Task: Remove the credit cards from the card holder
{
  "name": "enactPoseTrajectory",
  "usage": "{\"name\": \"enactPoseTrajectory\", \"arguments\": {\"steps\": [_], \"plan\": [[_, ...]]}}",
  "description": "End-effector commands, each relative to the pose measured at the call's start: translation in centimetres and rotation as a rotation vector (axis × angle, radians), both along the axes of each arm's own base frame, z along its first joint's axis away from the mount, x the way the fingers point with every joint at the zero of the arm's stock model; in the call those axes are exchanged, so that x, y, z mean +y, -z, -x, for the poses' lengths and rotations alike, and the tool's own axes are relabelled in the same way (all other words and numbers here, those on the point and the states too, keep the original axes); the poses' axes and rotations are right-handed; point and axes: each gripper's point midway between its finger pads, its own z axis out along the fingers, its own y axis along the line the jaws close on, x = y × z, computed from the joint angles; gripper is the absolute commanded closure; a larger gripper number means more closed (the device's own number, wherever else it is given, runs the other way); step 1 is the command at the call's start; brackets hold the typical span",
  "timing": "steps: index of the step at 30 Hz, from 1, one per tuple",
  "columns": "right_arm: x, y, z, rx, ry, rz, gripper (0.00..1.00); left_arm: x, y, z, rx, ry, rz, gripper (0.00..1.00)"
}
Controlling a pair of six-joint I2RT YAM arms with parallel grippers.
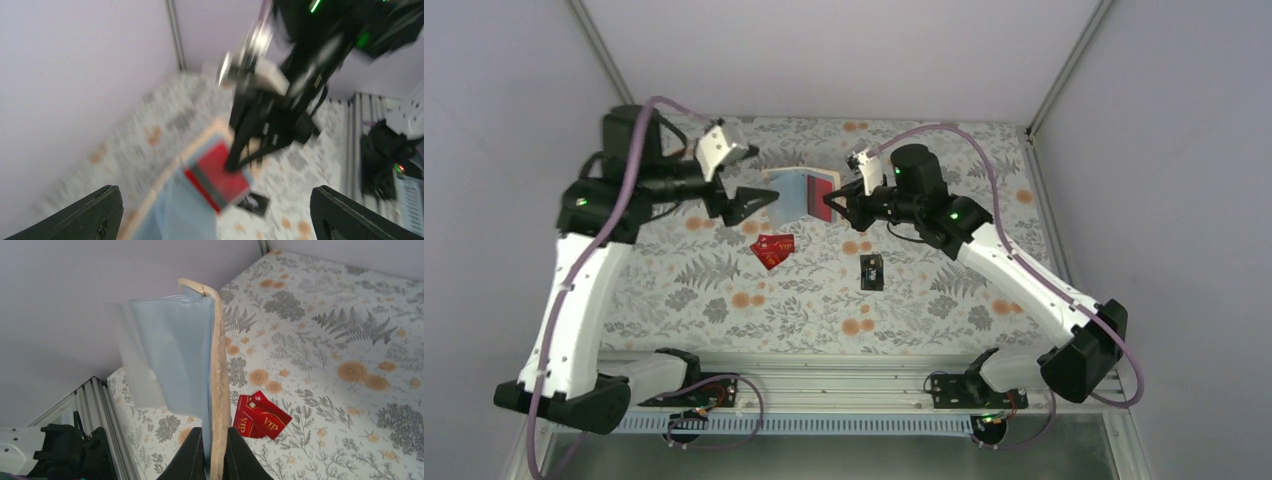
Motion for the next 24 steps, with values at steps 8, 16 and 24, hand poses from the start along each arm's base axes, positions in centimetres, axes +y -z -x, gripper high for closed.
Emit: {"name": "enactPoseTrajectory", "arguments": {"steps": [8, 16, 24], "plan": [[1.4, -4.5, 2.3, -0.082, -0.157, -0.141, 0.96, -2.8, -4.6, 5.4, 0.071, 0.347, 0.265, 0.44], [0.5, -7.7, 5.2, -0.195, -0.25, -0.234, 0.96, -2.9, 1.7, 1.9, 0.13, 0.183, 0.12, 0.57], [0.7, -8.3, 6.3, -0.237, -0.312, -0.263, 0.96, -3.4, 2.1, 1.4, 0.126, 0.19, 0.099, 0.7]]}}
